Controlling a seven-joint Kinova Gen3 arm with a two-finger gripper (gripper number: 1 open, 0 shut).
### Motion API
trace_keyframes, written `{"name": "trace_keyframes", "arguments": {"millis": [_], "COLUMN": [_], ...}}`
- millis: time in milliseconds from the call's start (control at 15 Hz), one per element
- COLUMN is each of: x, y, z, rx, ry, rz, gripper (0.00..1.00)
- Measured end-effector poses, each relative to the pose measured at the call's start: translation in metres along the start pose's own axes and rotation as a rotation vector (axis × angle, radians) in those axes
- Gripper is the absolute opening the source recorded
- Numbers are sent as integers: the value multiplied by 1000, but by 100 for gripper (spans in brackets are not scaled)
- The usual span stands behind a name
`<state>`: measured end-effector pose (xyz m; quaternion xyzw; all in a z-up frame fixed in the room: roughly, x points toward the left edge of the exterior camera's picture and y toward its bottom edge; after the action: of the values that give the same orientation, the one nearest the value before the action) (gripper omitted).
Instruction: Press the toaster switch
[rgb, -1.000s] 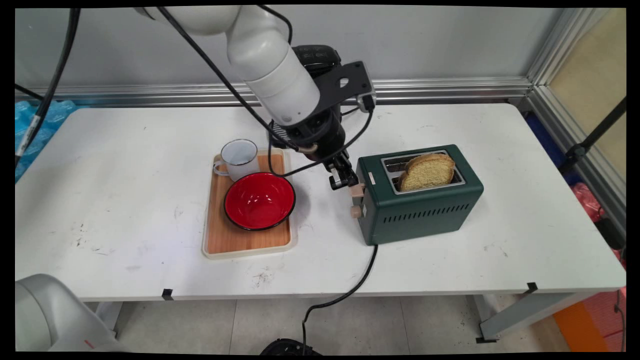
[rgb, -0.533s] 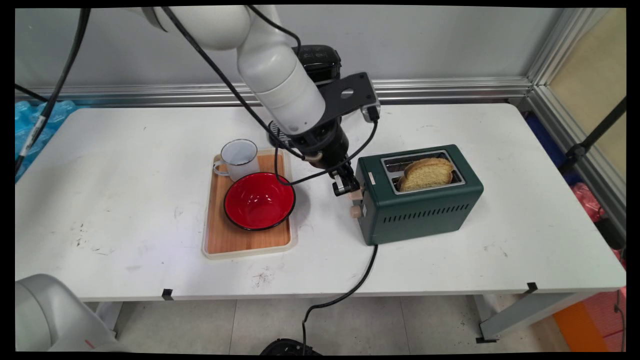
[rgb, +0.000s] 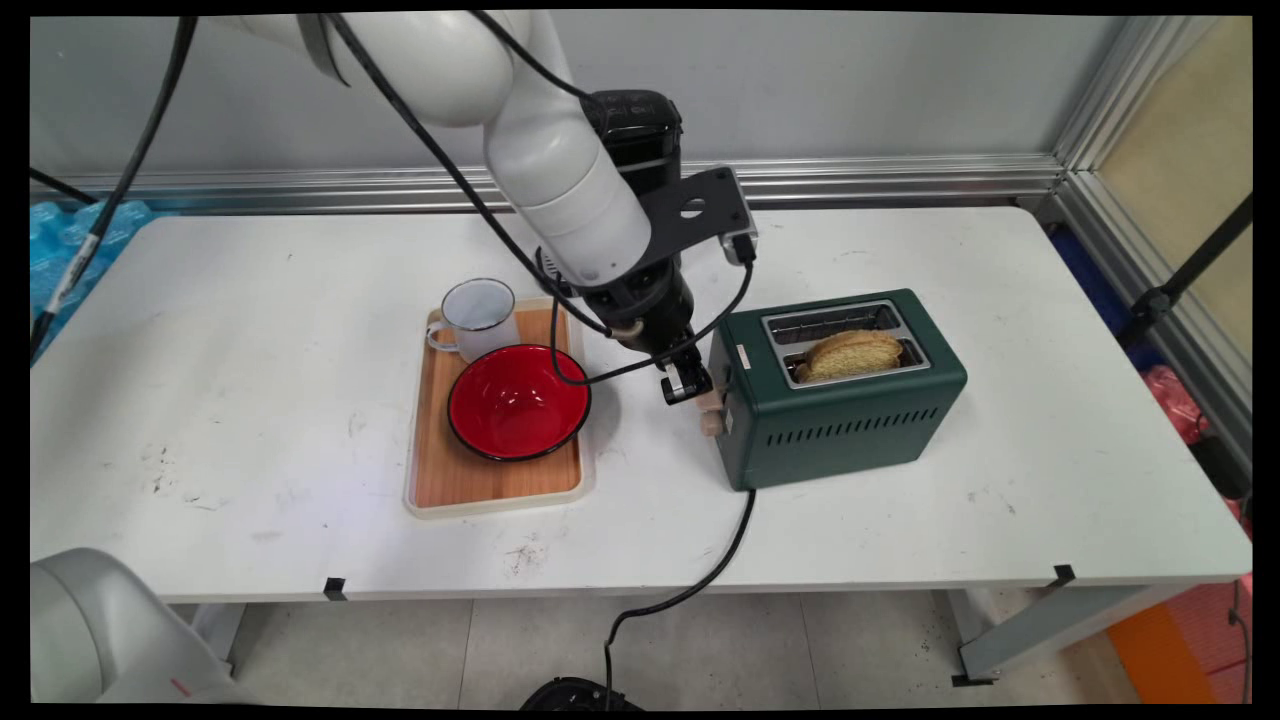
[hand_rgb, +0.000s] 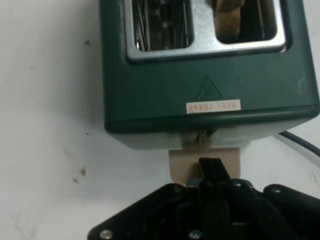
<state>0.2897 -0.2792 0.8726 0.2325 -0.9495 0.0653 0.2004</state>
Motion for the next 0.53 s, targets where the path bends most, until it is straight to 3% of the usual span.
{"name": "trace_keyframes", "arguments": {"millis": [533], "x": [-1], "y": [-1], "z": [12], "rx": [-1], "ry": [-2], "rz": [-5], "gripper": [0]}}
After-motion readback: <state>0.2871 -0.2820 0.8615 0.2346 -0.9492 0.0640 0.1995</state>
